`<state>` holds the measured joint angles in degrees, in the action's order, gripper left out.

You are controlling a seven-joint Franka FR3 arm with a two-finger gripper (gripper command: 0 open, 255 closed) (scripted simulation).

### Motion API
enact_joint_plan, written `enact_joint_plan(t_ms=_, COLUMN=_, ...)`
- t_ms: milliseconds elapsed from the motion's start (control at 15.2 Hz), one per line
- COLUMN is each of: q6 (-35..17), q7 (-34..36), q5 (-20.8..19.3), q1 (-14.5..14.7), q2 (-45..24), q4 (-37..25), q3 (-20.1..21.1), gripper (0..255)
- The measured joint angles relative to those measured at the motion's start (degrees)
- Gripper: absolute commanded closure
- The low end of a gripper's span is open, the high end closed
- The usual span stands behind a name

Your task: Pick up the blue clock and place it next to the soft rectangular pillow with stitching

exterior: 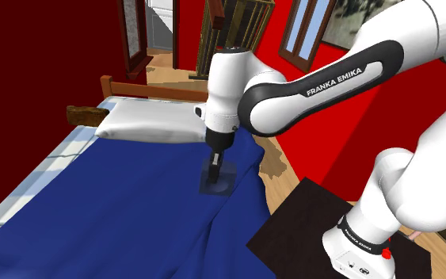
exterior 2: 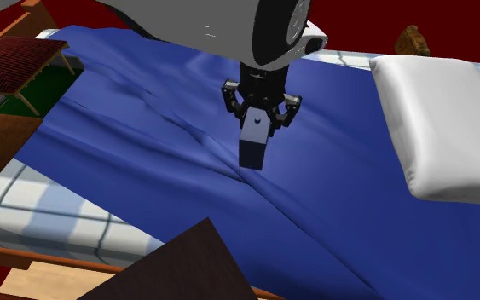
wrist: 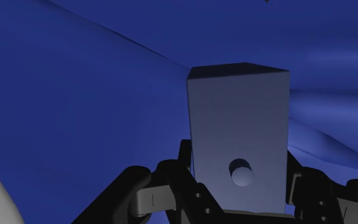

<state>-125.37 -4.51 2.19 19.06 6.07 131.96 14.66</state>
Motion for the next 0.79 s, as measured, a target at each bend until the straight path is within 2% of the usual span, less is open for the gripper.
enact_joint_plan(t_ms=660, q6=7.6, q7=-0.5, q5=0.7, q1=0.0, q2=3.3, q4=-4.4, q3=-0.3, gripper=255)
enact_joint_plan(t_ms=792, q6=8.0, q7=-2.1, q5=0.5, q1=-0.8, q2=3.1, q4=-4.9, q3=-1.3, gripper=255)
